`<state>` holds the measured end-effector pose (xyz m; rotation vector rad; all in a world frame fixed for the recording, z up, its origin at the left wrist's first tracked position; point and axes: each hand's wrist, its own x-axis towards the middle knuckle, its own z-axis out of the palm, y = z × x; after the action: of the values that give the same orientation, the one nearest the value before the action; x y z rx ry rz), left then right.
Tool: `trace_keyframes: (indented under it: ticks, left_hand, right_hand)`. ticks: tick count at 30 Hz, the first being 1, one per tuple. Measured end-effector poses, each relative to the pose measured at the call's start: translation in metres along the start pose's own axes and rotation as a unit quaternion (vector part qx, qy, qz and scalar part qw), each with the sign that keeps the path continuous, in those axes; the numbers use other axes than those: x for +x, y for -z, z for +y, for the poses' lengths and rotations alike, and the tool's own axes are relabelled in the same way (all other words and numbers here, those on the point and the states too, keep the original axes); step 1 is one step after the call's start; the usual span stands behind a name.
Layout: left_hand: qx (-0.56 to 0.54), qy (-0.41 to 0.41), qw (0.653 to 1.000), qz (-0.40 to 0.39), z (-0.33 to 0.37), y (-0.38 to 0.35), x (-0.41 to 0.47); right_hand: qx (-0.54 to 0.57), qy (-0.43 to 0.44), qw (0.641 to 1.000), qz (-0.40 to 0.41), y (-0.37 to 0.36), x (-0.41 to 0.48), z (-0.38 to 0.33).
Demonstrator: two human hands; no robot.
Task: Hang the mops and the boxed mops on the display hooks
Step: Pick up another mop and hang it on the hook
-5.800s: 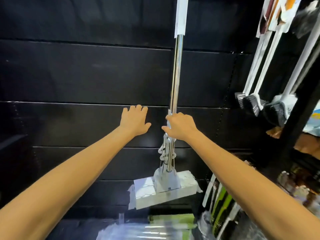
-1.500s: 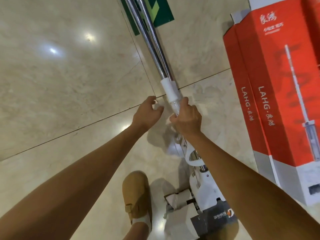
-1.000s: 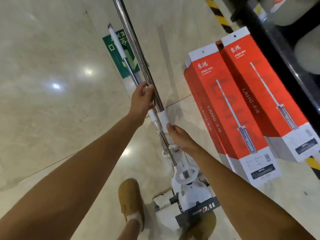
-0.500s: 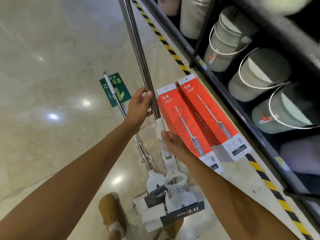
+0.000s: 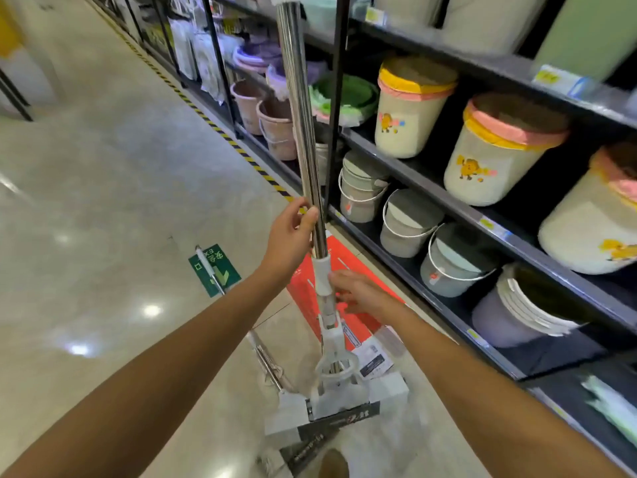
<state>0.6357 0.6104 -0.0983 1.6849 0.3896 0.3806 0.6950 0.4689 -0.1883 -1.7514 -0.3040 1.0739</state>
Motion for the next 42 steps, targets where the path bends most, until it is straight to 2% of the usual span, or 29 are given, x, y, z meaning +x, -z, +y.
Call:
trace_keyframes:
  ticks: [3, 7, 13, 17, 23, 26, 28, 31, 37, 42]
  left_hand:
    - [0.004, -0.041, 0.999, -0.027, 0.043, -0.009, -0.040]
    - [0.010, -0.070, 0.995, -0.069, 0.099, -0.023, -0.097]
    - [0.041, -0.072, 0.982, -0.169, 0.162, -0.069, -0.173]
    - [0.043, -0.068, 0.968, -0.237, 0.186, -0.113, -0.216]
    - [0.066, -0.016, 0.930, -0.362, 0.239, -0.200, -0.263]
    - [0.030, -0.010, 0.931, -0.365, 0.285, -0.254, -0.283]
    - [-0.040, -0.037, 0.932, -0.359, 0.318, -0.297, -0.308]
    - [-0.112, -0.077, 0.913, -0.386, 0.360, -0.367, -0.355]
    - [-0.100, -0.209, 0.882, -0.411, 0.419, -0.508, -0.453]
    - [-0.082, -0.233, 0.866, -0.436, 0.437, -0.594, -0.519]
  right_hand:
    - [0.084, 0.060, 0.991, 0.088, 0.010, -0.062, -0.030]
    - [0.139, 0.146, 0.967, 0.154, 0.025, -0.151, -0.080]
    - [0.140, 0.298, 0.926, 0.183, 0.050, -0.304, -0.144]
    - [0.111, 0.333, 0.907, 0.232, 0.068, -0.390, -0.145]
    - [0.105, 0.333, 0.883, 0.315, 0.113, -0.504, -0.103]
    - [0.095, 0.330, 0.875, 0.342, 0.139, -0.560, -0.069]
    - [0.088, 0.329, 0.869, 0.360, 0.161, -0.600, -0.043]
    - [0.091, 0.317, 0.865, 0.378, 0.195, -0.655, -0.003]
    - [0.087, 0.290, 0.841, 0.448, 0.267, -0.768, 0.079]
    - [0.055, 0.264, 0.820, 0.505, 0.315, -0.853, 0.131]
